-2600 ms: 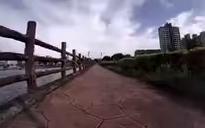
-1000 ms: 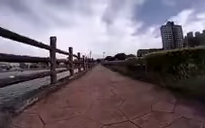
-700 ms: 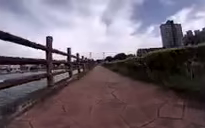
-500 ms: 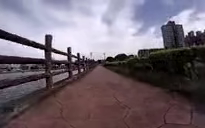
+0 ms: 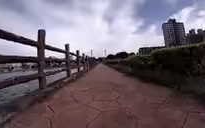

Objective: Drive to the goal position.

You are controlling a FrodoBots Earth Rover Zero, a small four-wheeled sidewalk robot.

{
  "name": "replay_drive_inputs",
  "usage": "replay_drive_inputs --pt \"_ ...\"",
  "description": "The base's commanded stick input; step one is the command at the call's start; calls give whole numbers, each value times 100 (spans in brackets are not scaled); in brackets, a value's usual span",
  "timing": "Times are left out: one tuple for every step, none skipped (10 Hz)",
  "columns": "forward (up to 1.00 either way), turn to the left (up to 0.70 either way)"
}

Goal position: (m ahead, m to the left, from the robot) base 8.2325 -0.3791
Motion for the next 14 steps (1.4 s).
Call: replay_drive_inputs --pt "70 11" --pt "70 10" --pt "70 6" --pt "70 2" --pt "70 0" --pt "70 7" --pt "70 11" --pt "70 11" --pt "70 11" --pt "70 11" --pt "70 11" --pt "70 11" --pt "70 11" --pt "70 11"
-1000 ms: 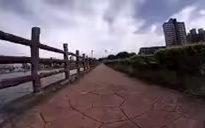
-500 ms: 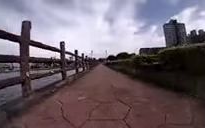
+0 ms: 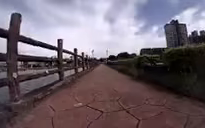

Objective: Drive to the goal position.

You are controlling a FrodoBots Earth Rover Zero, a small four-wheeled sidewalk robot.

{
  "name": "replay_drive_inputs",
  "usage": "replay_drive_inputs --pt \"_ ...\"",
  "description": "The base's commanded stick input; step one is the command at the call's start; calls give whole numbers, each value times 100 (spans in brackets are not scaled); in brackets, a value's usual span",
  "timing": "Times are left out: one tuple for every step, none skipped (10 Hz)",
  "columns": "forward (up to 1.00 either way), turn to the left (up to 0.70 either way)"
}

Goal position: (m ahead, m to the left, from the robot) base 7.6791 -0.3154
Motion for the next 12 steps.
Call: replay_drive_inputs --pt "70 11" --pt "70 11" --pt "70 11" --pt "70 11" --pt "70 9" --pt "70 2" --pt "70 2" --pt "70 1" --pt "70 -1" --pt "70 3" --pt "70 11" --pt "70 11"
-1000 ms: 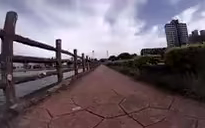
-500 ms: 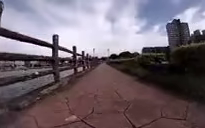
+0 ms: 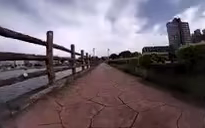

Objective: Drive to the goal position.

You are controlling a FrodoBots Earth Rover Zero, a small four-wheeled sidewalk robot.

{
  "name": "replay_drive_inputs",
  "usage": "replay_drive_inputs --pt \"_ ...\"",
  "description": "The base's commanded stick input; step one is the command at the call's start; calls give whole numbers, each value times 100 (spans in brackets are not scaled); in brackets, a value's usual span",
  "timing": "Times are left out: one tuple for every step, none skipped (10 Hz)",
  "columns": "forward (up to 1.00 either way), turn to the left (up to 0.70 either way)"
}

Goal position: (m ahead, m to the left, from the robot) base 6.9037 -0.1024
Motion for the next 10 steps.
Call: replay_drive_inputs --pt "70 11" --pt "70 11" --pt "70 11" --pt "70 11" --pt "70 11" --pt "70 11" --pt "70 11" --pt "70 11" --pt "70 11" --pt "70 11"
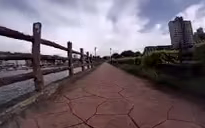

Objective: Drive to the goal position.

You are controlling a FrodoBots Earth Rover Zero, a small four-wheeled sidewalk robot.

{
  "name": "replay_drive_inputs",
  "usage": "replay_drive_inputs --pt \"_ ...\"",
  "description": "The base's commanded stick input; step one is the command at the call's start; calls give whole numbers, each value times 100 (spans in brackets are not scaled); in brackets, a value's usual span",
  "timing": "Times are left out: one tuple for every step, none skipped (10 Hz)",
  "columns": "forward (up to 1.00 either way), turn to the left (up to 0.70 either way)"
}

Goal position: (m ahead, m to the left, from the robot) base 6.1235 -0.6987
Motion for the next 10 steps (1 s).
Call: replay_drive_inputs --pt "70 11" --pt "55 9" --pt "25 4" --pt "0 -3" --pt "0 -28" --pt "0 -53" --pt "14 -61" --pt "58 -32" --pt "70 -24" --pt "70 -24"
